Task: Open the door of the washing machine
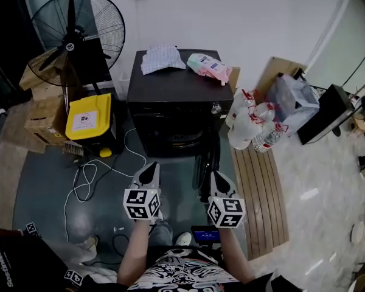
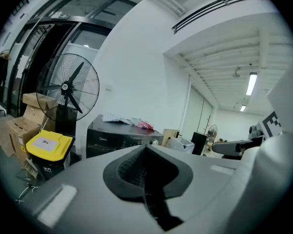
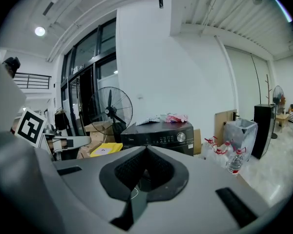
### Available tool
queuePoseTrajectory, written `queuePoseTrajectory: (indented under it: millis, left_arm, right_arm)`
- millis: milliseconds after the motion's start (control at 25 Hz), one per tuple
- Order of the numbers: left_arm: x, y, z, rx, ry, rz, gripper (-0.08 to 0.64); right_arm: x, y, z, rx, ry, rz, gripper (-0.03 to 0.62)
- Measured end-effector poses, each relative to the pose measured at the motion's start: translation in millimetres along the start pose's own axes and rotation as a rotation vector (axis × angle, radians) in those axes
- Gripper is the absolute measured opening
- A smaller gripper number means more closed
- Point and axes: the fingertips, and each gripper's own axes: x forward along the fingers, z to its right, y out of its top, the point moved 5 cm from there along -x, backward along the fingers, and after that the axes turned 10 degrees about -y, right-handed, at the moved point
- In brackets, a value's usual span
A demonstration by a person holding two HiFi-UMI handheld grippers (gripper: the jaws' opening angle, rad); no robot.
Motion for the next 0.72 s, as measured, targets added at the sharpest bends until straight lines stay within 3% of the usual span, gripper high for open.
queuePoseTrajectory:
  millis: [720]
  left_arm:
    - [-7, 5, -19, 0.013, 0.033, 0.0, 0.0]
  right_arm:
    - [11, -2, -11, 0.0, 0.003, -0.021, 0.002]
